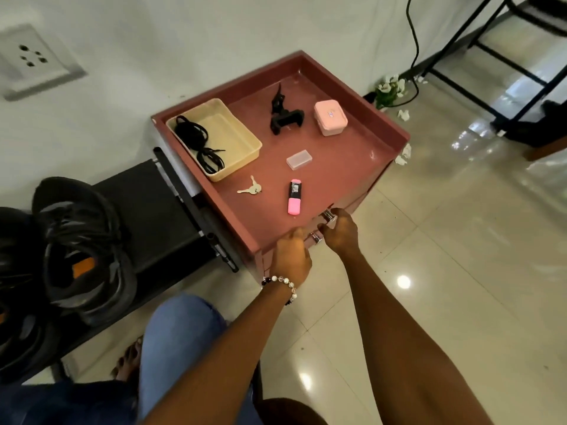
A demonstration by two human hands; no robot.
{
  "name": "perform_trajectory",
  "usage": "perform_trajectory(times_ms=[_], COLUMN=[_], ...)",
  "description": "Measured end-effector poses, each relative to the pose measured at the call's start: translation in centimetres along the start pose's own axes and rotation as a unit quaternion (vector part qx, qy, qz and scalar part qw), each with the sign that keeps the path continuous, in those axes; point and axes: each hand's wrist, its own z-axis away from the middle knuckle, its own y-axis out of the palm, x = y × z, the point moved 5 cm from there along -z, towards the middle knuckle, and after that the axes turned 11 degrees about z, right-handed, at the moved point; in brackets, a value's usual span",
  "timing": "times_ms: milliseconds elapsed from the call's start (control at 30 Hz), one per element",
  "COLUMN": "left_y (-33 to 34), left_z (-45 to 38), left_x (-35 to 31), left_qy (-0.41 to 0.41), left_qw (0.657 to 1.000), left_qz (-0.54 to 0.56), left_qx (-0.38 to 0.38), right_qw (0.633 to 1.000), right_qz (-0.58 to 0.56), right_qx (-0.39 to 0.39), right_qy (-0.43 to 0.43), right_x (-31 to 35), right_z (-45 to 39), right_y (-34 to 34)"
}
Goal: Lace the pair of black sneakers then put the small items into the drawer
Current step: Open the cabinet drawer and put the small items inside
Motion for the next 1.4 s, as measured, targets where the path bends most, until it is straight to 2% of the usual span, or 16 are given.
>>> perform_trajectory(times_ms=[167,333,467,667,833,933,1067,1133,1233,1300,1400], left_y=[1.2,1.2,0.7,0.5,0.3,0.5,0.1,1.0,3.8,5.8,8.2], left_z=[-0.8,-1.0,-0.7,-0.2,-0.2,-0.1,-0.3,-0.3,0.7,1.7,3.7], left_x=[0.4,0.6,0.3,-1.0,-0.7,-1.0,-1.3,-1.1,-0.9,-0.6,-0.8], left_qy=[0.023,0.041,0.060,0.122,0.118,0.132,0.130,0.122,0.068,0.029,0.002], left_qw=[1.000,0.999,0.998,0.992,0.990,0.984,0.982,0.985,0.990,0.989,0.975], left_qz=[-0.012,-0.022,-0.013,-0.033,-0.080,-0.120,-0.132,-0.125,-0.088,-0.049,-0.048], left_qx=[0.006,0.013,0.018,-0.011,-0.006,0.004,-0.022,0.004,0.087,0.139,0.215], right_qw=[0.996,0.968,0.945,0.937,0.920,0.924,0.942,0.957,0.973,0.979,0.982], right_qz=[0.085,0.213,0.280,0.296,0.336,0.328,0.274,0.243,0.214,0.197,0.187], right_qx=[-0.032,-0.021,0.002,0.035,0.042,0.029,-0.003,-0.022,-0.022,-0.009,0.023], right_qy=[-0.018,-0.133,-0.171,-0.184,-0.199,-0.197,-0.196,-0.158,-0.081,-0.054,-0.026], right_x=[-1.2,-2.2,-2.9,-2.5,-2.1,-3.6,-8.2,-10.8,-14.8,-16.6,-18.4], right_z=[-2.4,-2.6,-2.1,-1.3,-0.9,-0.1,2.3,4.0,6.8,7.7,8.8], right_y=[2.1,3.4,2.9,2.4,1.8,1.3,0.2,-0.5,-1.8,-2.8,-4.1])
